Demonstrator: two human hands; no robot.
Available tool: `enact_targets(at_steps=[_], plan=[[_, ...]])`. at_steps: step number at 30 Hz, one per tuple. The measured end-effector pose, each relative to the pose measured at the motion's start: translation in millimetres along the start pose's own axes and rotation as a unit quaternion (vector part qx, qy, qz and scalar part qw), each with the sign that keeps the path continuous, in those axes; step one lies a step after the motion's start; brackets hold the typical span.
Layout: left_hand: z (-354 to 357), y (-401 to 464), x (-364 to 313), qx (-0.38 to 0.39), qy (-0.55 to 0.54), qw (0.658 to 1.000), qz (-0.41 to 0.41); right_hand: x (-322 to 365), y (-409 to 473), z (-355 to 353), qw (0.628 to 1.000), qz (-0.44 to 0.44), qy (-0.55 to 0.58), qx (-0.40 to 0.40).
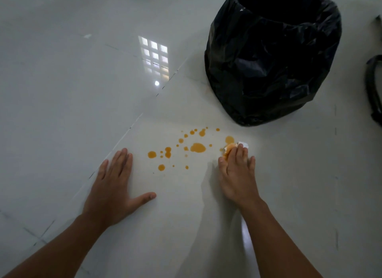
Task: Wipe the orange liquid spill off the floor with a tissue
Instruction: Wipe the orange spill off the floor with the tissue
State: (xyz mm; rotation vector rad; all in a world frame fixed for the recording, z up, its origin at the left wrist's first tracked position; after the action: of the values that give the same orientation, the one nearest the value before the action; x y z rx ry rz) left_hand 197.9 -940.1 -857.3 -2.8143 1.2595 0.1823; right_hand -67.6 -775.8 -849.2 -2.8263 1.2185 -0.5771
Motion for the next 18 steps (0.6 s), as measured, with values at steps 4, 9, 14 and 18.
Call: enact_targets(at_steps=[4, 9, 14, 18], plan=[[0, 0, 0, 0.005, 0.002, 1.0, -0.002, 1, 36, -1, 0.998, -0.048, -0.028, 0.027], [-3, 1, 0, -0.006, -0.013, 1.0, -0.005, 21, 64, 2, 0.987, -0.143, -0.041, 0.061], [-3, 0, 1, -0.009, -0.011, 1.0, -0.003, 59, 63, 13, 0.975, -0.206, -0.038, 0.07], [-2, 1, 0, 0.005, -0.014, 1.0, -0.009, 107, 56, 32, 0.96, -0.256, -0.026, 0.11]])
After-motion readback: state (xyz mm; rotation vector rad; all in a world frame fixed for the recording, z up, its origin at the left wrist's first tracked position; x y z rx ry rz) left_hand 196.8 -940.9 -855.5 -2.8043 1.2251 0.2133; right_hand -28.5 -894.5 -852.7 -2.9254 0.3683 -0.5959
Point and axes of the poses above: each hand's wrist, its own y-axis towards the middle knuckle, its own z-axis out of the palm, x = y × z, the point moved 10 cm from there along y, towards the middle knuckle, and after that the axes turned 3 degrees about -x, right-handed, at the moved point
